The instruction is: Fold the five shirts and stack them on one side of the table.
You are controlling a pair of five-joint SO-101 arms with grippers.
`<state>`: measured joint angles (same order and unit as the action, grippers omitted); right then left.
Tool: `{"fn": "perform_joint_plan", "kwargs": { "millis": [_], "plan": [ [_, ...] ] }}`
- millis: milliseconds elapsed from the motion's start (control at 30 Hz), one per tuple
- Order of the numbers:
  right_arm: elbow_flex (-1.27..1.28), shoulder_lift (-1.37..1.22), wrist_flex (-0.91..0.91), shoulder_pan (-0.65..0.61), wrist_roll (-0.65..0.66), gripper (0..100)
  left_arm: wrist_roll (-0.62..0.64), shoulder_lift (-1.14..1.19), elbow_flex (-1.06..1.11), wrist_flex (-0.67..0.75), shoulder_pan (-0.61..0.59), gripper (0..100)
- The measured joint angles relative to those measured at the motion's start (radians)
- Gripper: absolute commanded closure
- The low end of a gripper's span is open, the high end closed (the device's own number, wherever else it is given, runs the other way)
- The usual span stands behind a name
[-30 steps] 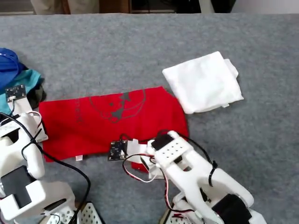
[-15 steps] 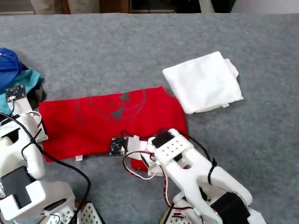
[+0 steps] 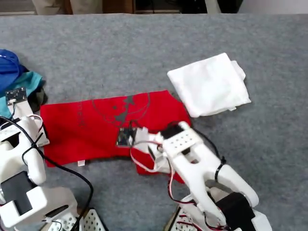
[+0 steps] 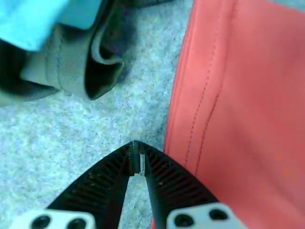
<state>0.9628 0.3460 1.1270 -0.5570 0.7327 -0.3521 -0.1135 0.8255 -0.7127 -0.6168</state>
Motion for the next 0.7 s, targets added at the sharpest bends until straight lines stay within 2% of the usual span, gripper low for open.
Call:
{"fn": "perform_joint_plan", "kwargs": {
  "millis": [233,467,700],
  "plan": [
    [-0.272,-0.040,0.155,0.048,0.048,99.4,0.000,0.000,0.000,0.000,0.000,98],
    [-0.552,-0.264,0.235,0.052,0.107,99.4,0.000,0.000,0.000,0.000,0.000,98],
    [-0.793,-0.499,0.304,0.052,0.258,99.4,0.000,0.000,0.000,0.000,0.000,98]
  ]
}}
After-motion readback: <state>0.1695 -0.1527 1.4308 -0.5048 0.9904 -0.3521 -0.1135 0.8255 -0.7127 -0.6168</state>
